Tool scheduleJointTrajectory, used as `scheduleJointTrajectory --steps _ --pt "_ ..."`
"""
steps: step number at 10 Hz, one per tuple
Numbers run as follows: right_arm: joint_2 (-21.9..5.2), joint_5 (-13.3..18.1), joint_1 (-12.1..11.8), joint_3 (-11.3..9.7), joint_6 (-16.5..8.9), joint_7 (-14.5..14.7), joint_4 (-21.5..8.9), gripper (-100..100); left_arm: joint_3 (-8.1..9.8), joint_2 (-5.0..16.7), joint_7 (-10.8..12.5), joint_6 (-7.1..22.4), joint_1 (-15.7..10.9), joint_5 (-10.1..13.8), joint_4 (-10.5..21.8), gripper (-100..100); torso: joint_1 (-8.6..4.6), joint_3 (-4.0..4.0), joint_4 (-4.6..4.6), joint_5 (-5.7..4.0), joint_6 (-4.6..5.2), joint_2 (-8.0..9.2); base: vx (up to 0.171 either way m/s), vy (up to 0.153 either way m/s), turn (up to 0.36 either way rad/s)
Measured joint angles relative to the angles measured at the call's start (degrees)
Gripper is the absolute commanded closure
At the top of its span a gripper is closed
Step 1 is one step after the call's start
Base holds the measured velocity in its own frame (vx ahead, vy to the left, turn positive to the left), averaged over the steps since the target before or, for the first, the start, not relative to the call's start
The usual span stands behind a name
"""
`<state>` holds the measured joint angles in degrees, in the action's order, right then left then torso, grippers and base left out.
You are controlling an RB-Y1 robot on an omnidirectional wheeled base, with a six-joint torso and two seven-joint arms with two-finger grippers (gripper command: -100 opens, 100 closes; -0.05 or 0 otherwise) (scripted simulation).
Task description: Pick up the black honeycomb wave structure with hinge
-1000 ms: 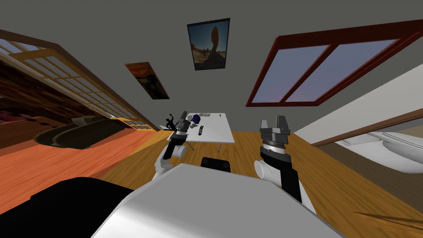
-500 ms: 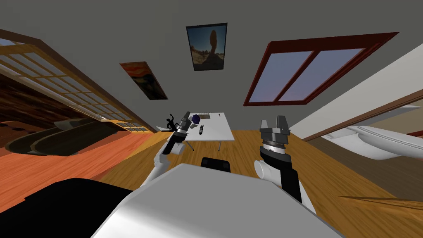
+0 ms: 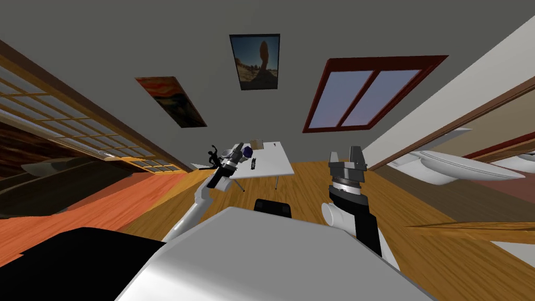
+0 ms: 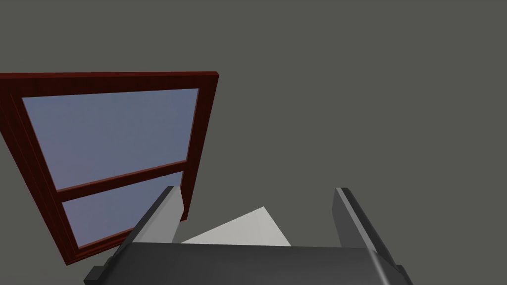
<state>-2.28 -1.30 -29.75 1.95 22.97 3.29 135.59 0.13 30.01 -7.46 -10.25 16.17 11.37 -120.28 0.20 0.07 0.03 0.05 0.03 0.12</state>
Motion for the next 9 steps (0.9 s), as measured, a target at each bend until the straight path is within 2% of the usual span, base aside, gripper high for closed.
scheduleJointTrajectory --steps 5,7,9 --pt "0.0 0.0 -0.01 0.0 0.0 0.0 0.0 0 -0.95 6.67 -0.29 4.25 -1.56 1.9 3.19 -100 -0.09 -0.04 -0.01 -0.02 -0.05 -0.07 -0.035 0.02 -0.106" --pt "0.0 0.0 0.0 0.0 0.0 0.0 0.0 0 -1.35 10.61 0.3 6.95 -2.28 3.32 5.14 -100 -0.1 -0.03 -0.01 -0.02 -0.01 -0.04 -0.036 0.016 -0.171" --pt "0.0 0.0 -0.01 0.0 0.0 0.0 0.0 0 -2.29 13.93 0.61 8.43 -2.82 3.97 7.5 -100 -0.12 -0.06 -0.02 -0.02 -0.03 -0.11 -0.02 0.006 -0.195"
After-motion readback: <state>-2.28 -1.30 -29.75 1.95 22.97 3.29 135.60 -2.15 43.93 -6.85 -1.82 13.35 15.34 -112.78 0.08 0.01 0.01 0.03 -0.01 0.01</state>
